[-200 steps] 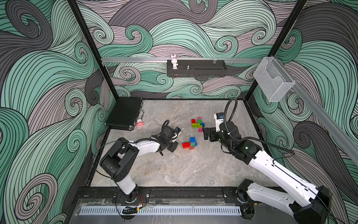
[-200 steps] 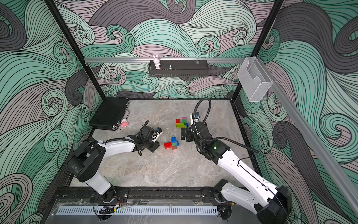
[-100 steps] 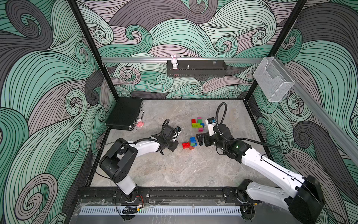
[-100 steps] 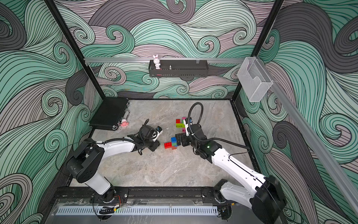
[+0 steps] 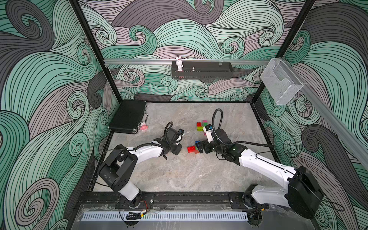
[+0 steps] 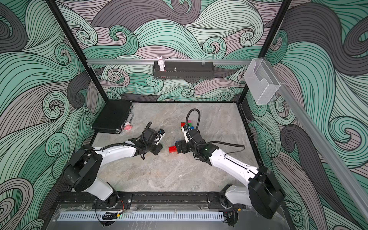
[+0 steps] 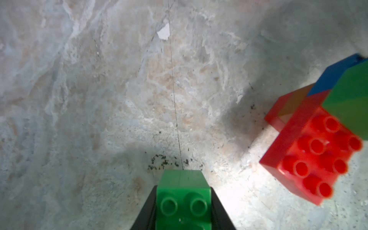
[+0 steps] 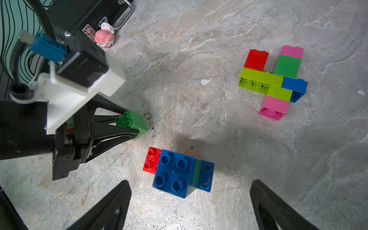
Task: Assemble the number 4 with lego
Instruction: Adjust the lego brick at the center of the board.
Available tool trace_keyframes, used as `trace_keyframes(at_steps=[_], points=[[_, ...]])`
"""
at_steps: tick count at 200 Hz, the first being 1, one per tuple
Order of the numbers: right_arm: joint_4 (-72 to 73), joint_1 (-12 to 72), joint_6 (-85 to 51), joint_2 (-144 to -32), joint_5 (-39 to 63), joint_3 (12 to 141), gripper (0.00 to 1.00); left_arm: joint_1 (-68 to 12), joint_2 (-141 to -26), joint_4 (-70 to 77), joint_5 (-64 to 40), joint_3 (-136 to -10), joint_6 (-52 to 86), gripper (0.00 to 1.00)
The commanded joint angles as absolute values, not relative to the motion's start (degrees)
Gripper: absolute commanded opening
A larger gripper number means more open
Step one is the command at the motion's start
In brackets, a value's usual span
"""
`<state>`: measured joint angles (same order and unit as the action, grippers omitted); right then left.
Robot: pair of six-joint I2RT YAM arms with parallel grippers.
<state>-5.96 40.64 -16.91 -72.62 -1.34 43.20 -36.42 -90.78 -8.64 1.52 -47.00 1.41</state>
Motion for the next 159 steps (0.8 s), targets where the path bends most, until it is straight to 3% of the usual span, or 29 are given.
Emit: trace_keyframes(at_steps=[1,98,130,159], points=[[-5.5,40.7,-16.0,-71.3,-3.8,42.8,0.95,-36.7,-91.7,-11.6,2.4,-46.3,3.3,0.0],[-6.8,40.7,-14.0,-70.6,-5.3,44.1,0.95,-36.6,-93.2,-10.6,1.2,-46.3,3.5,0.28],[-7.0,40.7,-13.8,-70.4,-5.5,44.1,0.94,-36.4,-91.0,-6.9,0.1,-44.1,4.5,0.5],[-7.1,40.7,-13.7,-70.4,-5.7,44.1,0.95,-35.9,-88.9,1.2,-1.0,-39.7,5.6,0.62]])
